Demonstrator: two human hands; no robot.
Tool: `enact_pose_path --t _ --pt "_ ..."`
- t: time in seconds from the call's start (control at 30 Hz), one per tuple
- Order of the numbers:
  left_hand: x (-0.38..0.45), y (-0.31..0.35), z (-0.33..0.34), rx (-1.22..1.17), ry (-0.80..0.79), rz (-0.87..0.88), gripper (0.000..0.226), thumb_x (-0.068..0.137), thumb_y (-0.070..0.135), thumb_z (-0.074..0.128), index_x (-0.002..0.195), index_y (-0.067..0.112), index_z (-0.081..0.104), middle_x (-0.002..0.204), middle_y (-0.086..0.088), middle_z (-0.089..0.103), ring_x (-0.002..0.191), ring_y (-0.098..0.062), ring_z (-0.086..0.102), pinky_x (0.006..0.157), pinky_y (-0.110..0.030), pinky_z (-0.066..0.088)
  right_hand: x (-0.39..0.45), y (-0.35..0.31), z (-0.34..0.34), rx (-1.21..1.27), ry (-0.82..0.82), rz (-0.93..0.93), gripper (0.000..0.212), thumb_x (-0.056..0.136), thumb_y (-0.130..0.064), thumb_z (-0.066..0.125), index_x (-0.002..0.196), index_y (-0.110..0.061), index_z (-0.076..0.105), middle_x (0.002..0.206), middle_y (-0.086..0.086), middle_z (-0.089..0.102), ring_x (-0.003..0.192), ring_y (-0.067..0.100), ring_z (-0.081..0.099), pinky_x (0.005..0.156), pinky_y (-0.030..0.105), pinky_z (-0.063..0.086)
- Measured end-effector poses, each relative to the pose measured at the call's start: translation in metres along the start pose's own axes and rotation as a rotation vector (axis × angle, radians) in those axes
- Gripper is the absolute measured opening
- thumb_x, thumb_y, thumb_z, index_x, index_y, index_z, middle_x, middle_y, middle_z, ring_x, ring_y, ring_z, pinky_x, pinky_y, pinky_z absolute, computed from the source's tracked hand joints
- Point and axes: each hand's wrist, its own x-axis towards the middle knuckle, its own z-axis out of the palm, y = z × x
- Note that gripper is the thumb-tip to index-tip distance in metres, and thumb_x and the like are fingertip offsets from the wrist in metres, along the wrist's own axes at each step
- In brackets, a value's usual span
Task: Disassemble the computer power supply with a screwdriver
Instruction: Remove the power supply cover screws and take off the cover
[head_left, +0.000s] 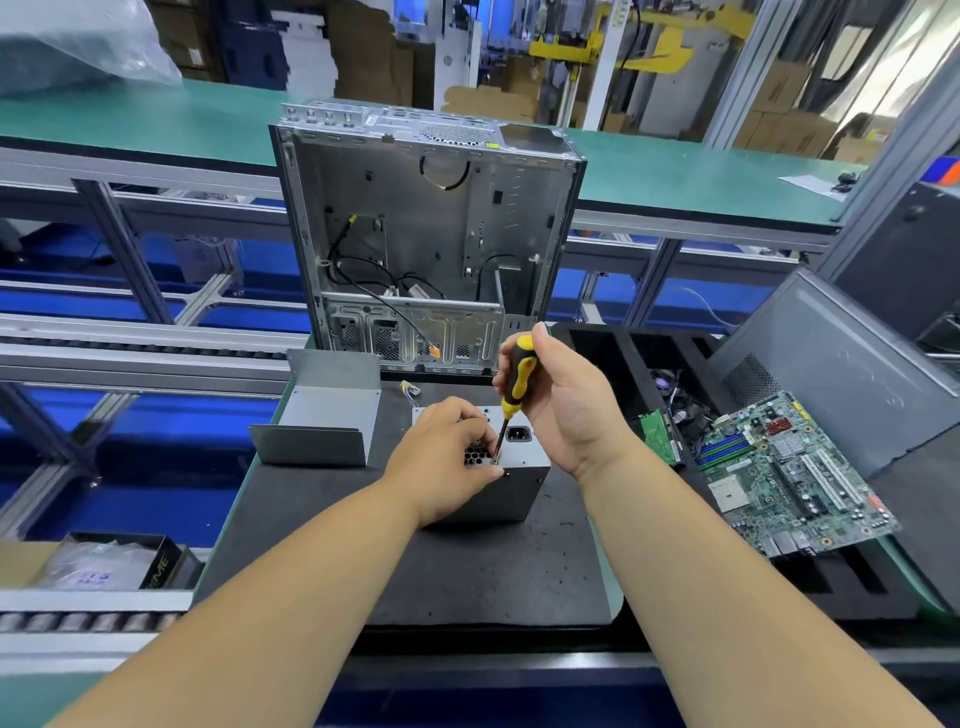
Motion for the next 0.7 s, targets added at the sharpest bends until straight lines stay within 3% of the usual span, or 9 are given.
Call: enact_pose_path --t 0.23,0.33,0.43,0.5,0.6,0.7 --pt "-0.0011 0.0015 -0.0023 -0.026 -0.013 -0.01 0.015 0.08 0.042 0.073 0.08 0.037 0.06 0.111 0.023 0.044 0.112 -0.004 0.037 0.093 -0.027 0.039 -0.0005 0.0007 -0.0003 -0.02 0.012 -0.029 0.044 0.108 -0.033 0.036 0.089 -0.011 0.069 0.073 0.002 0.061 0.069 0.016 0.059 0.076 0.033 0.051" --pt "-0.0006 0.0024 -0.0032 -0.047 -0.012 -0.022 0.011 0.082 0.038 0.073 0.08 0.036 0.063 0.11 0.021 0.046 0.114 -0.005 0.038 0.091 -0.024 0.035 -0.0007 0.0021 -0.0018 -0.02 0.038 -0.032 0.047 0.107 -0.035 0.036 0.081 -0.016 0.071 0.073 0.001 0.062 0.068 0.015 0.06 0.085 0.04 0.05" --pt "-0.0007 0.0043 -0.0027 -0.067 0.003 -0.043 0.013 0.082 0.034 0.074 0.076 0.035 0.063 0.109 0.021 0.047 0.112 -0.005 0.038 0.089 -0.023 0.033 -0.0019 0.0048 -0.0041 -0.06 0.063 -0.049 0.052 0.104 -0.044 0.034 0.076 -0.022 0.072 0.073 0.001 0.064 0.069 0.013 0.062 0.092 0.046 0.047" --pt "-0.0006 0.0056 -0.002 -0.057 0.01 -0.045 0.014 0.082 0.033 0.075 0.075 0.035 0.063 0.109 0.021 0.047 0.111 -0.004 0.038 0.089 -0.022 0.032 -0.0034 0.0055 -0.0056 -0.113 0.072 -0.063 0.057 0.099 -0.055 0.029 0.073 -0.024 0.07 0.073 0.0 0.064 0.07 0.012 0.061 0.086 0.039 0.047" --pt "-0.0005 0.0061 -0.0006 -0.023 0.022 -0.015 0.014 0.083 0.032 0.075 0.077 0.034 0.063 0.109 0.019 0.047 0.113 -0.006 0.039 0.092 -0.021 0.031 -0.0061 0.0044 -0.0069 -0.293 0.098 -0.101 0.044 0.093 -0.055 0.042 0.073 -0.025 0.067 0.078 -0.003 0.061 0.073 0.011 0.056 0.076 0.033 0.045" --pt "-0.0006 0.0053 0.0007 0.007 0.025 0.013 0.014 0.083 0.033 0.075 0.079 0.033 0.061 0.11 0.018 0.046 0.113 -0.006 0.038 0.095 -0.02 0.032 -0.0082 -0.0004 -0.0082 -0.598 0.108 -0.155 0.024 0.09 -0.046 0.057 0.079 -0.026 0.063 0.094 -0.002 0.056 0.07 0.001 0.055 0.075 0.028 0.042"
